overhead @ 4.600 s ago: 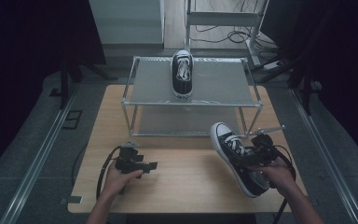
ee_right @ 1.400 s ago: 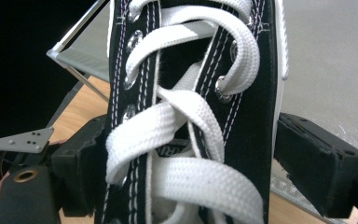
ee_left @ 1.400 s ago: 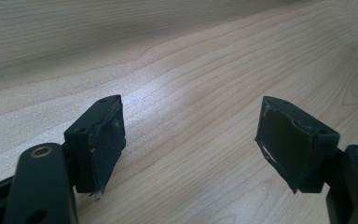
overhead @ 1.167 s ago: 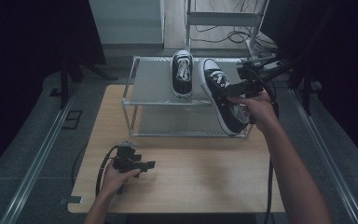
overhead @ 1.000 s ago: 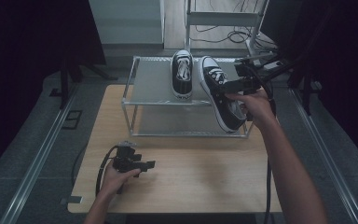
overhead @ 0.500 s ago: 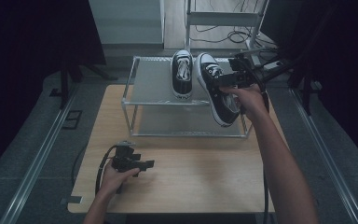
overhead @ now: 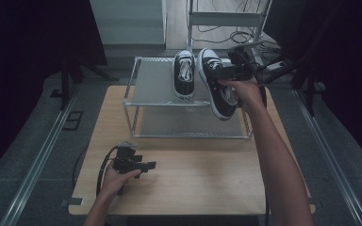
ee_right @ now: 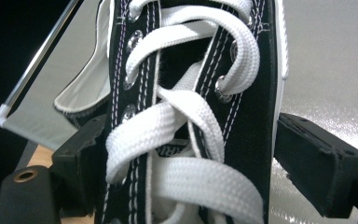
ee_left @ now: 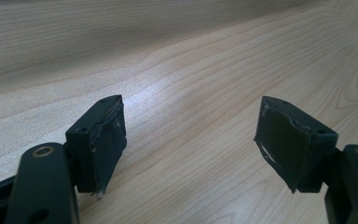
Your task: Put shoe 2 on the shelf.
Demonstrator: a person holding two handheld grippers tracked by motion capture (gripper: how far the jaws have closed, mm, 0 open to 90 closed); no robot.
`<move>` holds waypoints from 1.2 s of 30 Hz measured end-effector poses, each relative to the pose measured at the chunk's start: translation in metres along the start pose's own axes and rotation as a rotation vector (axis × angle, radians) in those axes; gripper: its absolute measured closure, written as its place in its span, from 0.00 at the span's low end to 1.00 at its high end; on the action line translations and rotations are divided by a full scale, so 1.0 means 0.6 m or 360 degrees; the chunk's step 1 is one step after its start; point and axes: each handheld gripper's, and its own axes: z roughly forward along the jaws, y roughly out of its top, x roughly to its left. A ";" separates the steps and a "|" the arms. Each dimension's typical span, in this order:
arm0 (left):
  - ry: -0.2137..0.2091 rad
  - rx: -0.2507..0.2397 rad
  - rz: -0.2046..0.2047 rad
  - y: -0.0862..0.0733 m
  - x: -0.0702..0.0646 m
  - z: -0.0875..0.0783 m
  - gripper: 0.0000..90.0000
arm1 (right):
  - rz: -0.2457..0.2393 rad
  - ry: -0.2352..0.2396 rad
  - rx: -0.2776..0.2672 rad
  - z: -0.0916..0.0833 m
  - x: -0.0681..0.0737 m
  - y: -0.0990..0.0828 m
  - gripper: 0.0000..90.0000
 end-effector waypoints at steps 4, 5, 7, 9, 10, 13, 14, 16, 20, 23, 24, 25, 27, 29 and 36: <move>0.0001 -0.0008 -0.0012 0.000 0.003 -0.002 0.28 | 0.0016 -0.0029 0.0009 0.006 0.002 0.014 0.16; 0.0001 -0.0007 -0.0012 0.000 0.004 -0.003 0.28 | 0.0022 -0.0033 0.0007 0.007 0.003 0.017 0.16; 0.0009 -0.0017 -0.0016 0.000 0.005 -0.005 0.28 | 0.0032 -0.0039 0.0009 0.009 0.005 0.023 0.16; 0.0003 -0.0024 -0.0016 0.000 0.005 -0.006 0.28 | 0.0040 -0.0058 0.0012 0.012 0.008 0.030 0.16; 0.0002 -0.0025 -0.0015 0.000 0.005 -0.006 0.28 | 0.0042 -0.0063 0.0013 0.013 0.009 0.033 0.16; 0.0000 -0.0026 -0.0015 0.000 0.005 -0.007 0.28 | 0.0052 -0.0076 0.0012 0.018 0.013 0.040 0.16; 0.0000 -0.0026 -0.0015 0.000 0.005 -0.007 0.28 | 0.0046 -0.0080 0.0001 0.019 0.014 0.042 0.16; 0.0000 -0.0029 -0.0017 0.000 0.005 -0.008 0.28 | 0.0045 -0.0083 -0.0001 0.021 0.016 0.044 0.16; -0.0001 -0.0037 -0.0025 0.000 0.007 -0.011 0.28 | 0.0064 -0.0092 0.0002 0.026 0.019 0.051 0.16; -0.0004 -0.0042 -0.0023 0.000 0.009 -0.013 0.28 | 0.0089 -0.0116 0.0000 0.031 0.018 0.059 0.16; -0.0004 -0.0042 -0.0023 0.000 0.009 -0.013 0.28 | 0.0096 -0.0121 0.0001 0.033 0.018 0.061 0.16; -0.0005 -0.0043 -0.0023 0.000 0.009 -0.013 0.28 | 0.0106 -0.0125 0.0001 0.035 0.018 0.062 0.16; -0.0002 -0.0042 -0.0023 0.000 0.009 -0.013 0.28 | 0.0121 -0.0126 0.0001 0.037 0.017 0.063 0.16; -0.0004 -0.0044 -0.0017 0.000 0.009 -0.013 0.28 | 0.0141 -0.0130 0.0007 0.042 0.015 0.065 0.16; -0.0008 -0.0050 -0.0023 0.000 0.012 -0.015 0.28 | 0.0192 -0.0182 0.0025 0.059 0.012 0.077 0.16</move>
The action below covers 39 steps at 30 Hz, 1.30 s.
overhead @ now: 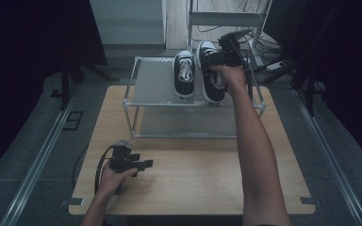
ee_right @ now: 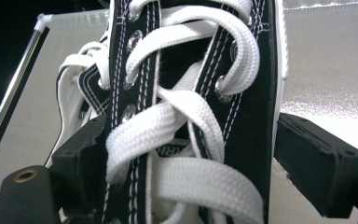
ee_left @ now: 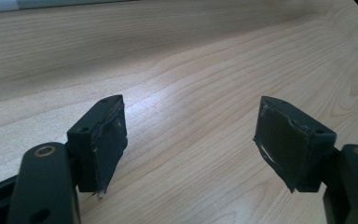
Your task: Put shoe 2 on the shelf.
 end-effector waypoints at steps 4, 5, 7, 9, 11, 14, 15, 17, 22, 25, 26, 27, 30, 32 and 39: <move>-0.0001 -0.0006 -0.0012 -0.001 0.000 -0.003 0.28 | 0.0036 -0.0033 0.0010 0.009 0.005 0.006 0.16; -0.0008 -0.0008 -0.0011 -0.001 0.000 -0.004 0.28 | 0.0041 -0.0042 0.0011 0.011 0.005 0.007 0.16; -0.0009 -0.0009 -0.0006 -0.001 0.000 -0.004 0.28 | 0.0044 -0.0043 0.0007 0.013 0.004 0.008 0.16; -0.0007 -0.0007 -0.0005 -0.001 -0.001 -0.004 0.28 | 0.0070 -0.0048 0.0012 0.017 0.004 0.009 0.16; -0.0011 -0.0010 -0.0006 -0.001 -0.001 -0.004 0.28 | 0.0079 -0.0055 0.0011 0.020 0.003 0.010 0.16; -0.0010 -0.0011 -0.0006 -0.001 0.000 -0.005 0.28 | 0.0099 -0.0057 0.0013 0.024 0.004 0.011 0.16; -0.0010 -0.0011 -0.0011 -0.001 0.000 -0.006 0.28 | 0.0099 -0.0060 0.0010 0.027 0.005 0.012 0.16; -0.0011 -0.0012 -0.0012 -0.001 0.000 -0.006 0.28 | 0.0088 -0.0077 0.0005 0.031 0.006 0.012 0.16; -0.0011 -0.0012 -0.0011 -0.002 -0.001 -0.006 0.28 | 0.0109 -0.0084 0.0019 0.041 0.007 0.013 0.16; -0.0010 -0.0020 -0.0013 -0.002 0.001 -0.009 0.28 | 0.0113 -0.0097 0.0033 0.046 0.007 0.013 0.16; -0.0010 -0.0020 -0.0013 -0.002 0.001 -0.009 0.28 | 0.0113 -0.0097 0.0033 0.046 0.007 0.013 0.16; -0.0006 -0.0020 -0.0015 -0.002 0.002 -0.009 0.28 | 0.0116 -0.0102 0.0041 0.048 0.008 0.013 0.16; -0.0011 -0.0023 -0.0021 -0.003 0.002 -0.010 0.28 | 0.0131 -0.0122 0.0061 0.055 0.008 0.014 0.16; -0.0008 -0.0021 -0.0014 -0.003 0.002 -0.011 0.28 | 0.0134 -0.0124 0.0060 0.056 0.008 0.014 0.16; -0.0011 -0.0020 -0.0012 -0.004 0.002 -0.010 0.28 | 0.0171 -0.0143 0.0057 0.064 0.002 0.018 0.16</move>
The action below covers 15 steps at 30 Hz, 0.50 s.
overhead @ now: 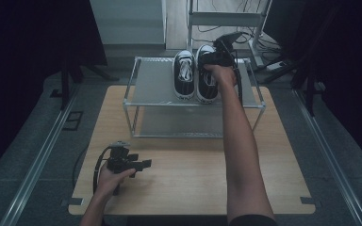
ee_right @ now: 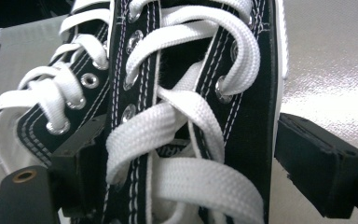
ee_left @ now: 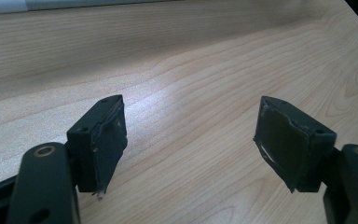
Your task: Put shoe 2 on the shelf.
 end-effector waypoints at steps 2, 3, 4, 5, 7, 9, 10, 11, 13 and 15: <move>0.0000 -0.0002 -0.0006 0.000 0.001 -0.001 0.28 | 0.0009 -0.0012 0.0005 0.003 -0.003 0.001 0.16; -0.0001 -0.0002 -0.0011 -0.001 0.002 -0.001 0.28 | 0.0019 -0.0020 0.0007 0.004 -0.004 0.002 0.15; -0.0001 -0.0002 -0.0011 -0.001 0.002 -0.001 0.28 | 0.0019 -0.0020 0.0007 0.004 -0.004 0.002 0.15; 0.0001 -0.0003 -0.0008 -0.001 0.003 -0.002 0.28 | 0.0020 -0.0027 0.0007 0.006 -0.005 0.003 0.15; 0.0005 -0.0004 -0.0016 -0.001 0.004 -0.003 0.28 | 0.0037 -0.0050 0.0014 0.009 -0.009 0.005 0.15; 0.0004 -0.0003 -0.0016 -0.002 0.004 -0.003 0.28 | 0.0050 -0.0054 0.0023 0.011 -0.010 0.007 0.15; 0.0004 -0.0003 -0.0016 -0.002 0.004 -0.003 0.28 | 0.0046 -0.0055 0.0024 0.012 -0.011 0.008 0.15; 0.0005 -0.0003 -0.0016 -0.002 0.004 -0.003 0.28 | 0.0052 -0.0055 0.0023 0.012 -0.010 0.008 0.15; 0.0004 -0.0003 -0.0016 -0.002 0.004 -0.003 0.28 | 0.0050 -0.0058 0.0026 0.013 -0.009 0.009 0.15; 0.0006 -0.0003 -0.0017 -0.002 0.004 -0.003 0.28 | 0.0061 -0.0046 0.0033 0.018 -0.010 0.010 0.15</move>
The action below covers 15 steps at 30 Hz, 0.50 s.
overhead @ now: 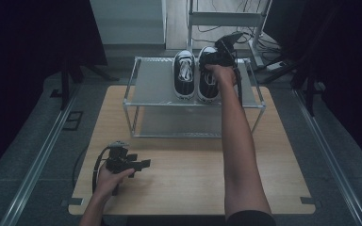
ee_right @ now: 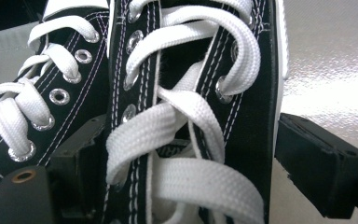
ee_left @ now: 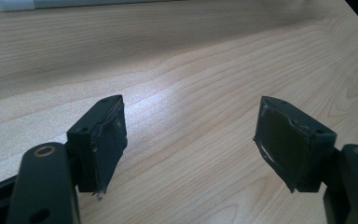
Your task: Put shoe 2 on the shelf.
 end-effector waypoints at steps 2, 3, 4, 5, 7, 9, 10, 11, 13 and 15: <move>-0.0002 -0.0004 0.0002 0.000 0.000 -0.001 0.28 | 0.0000 -0.0008 0.0009 0.004 0.001 0.000 0.15; -0.0002 -0.0004 0.0002 0.000 0.000 -0.001 0.28 | 0.0000 -0.0008 0.0009 0.004 0.001 0.000 0.15; 0.0002 -0.0005 0.0002 0.000 0.001 -0.002 0.28 | 0.0000 -0.0015 0.0013 0.006 0.001 0.000 0.15; 0.0002 -0.0009 -0.0002 0.000 0.001 -0.002 0.28 | -0.0003 -0.0015 0.0021 0.008 0.000 0.001 0.15; -0.0001 -0.0011 -0.0003 -0.001 0.001 -0.002 0.28 | 0.0002 -0.0017 0.0028 0.012 0.000 0.001 0.15; 0.0000 -0.0009 -0.0003 -0.001 0.002 -0.002 0.28 | 0.0004 -0.0020 0.0041 0.014 0.000 0.002 0.15; 0.0000 -0.0008 -0.0001 -0.001 0.002 -0.002 0.28 | 0.0007 -0.0020 0.0046 0.015 0.000 0.002 0.15; 0.0000 -0.0008 -0.0002 -0.002 0.002 -0.002 0.28 | 0.0009 -0.0019 0.0051 0.017 0.000 0.002 0.15; 0.0001 -0.0008 -0.0002 -0.002 0.002 -0.001 0.28 | 0.0013 -0.0020 0.0055 0.019 -0.001 0.003 0.14; 0.0003 -0.0007 -0.0003 -0.002 0.002 -0.001 0.28 | 0.0015 -0.0021 0.0062 0.020 0.000 0.003 0.14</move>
